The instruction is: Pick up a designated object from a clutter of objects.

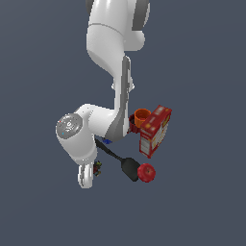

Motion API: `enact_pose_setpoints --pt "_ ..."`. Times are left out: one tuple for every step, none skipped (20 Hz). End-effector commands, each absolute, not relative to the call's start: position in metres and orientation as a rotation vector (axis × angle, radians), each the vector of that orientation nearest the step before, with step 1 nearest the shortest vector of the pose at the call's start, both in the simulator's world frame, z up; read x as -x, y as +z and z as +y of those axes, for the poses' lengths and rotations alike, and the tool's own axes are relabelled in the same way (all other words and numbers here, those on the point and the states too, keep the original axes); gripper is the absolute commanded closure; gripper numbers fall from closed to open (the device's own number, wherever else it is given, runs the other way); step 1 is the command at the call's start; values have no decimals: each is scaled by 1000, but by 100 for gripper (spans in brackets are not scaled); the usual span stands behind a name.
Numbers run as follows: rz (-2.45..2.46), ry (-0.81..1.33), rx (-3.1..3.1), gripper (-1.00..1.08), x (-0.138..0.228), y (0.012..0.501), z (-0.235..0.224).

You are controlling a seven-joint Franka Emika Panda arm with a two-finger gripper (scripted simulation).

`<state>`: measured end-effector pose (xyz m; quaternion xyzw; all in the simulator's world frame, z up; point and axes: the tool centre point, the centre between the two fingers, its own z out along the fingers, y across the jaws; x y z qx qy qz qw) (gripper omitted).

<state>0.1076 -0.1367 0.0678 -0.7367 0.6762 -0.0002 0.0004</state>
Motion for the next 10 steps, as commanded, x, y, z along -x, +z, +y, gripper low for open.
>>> enact_pose_setpoints --pt "2126 1 2313 -92 -107 55 -137" --pt "2127 1 2312 -92 -107 49 -137" --pt "2128 1 2311 -92 -106 43 -137" --pt "2128 1 2311 -92 -106 39 -137" --pt "2128 1 2311 -92 -106 35 -137" --pt "2129 0 2310 -92 -106 33 -137" --pt "2129 0 2310 -92 -107 31 -137" --pt "2129 0 2310 -92 -107 30 -137" --pt "2129 0 2310 -92 -107 30 -137" --pt "2129 0 2310 -92 -108 30 -137"
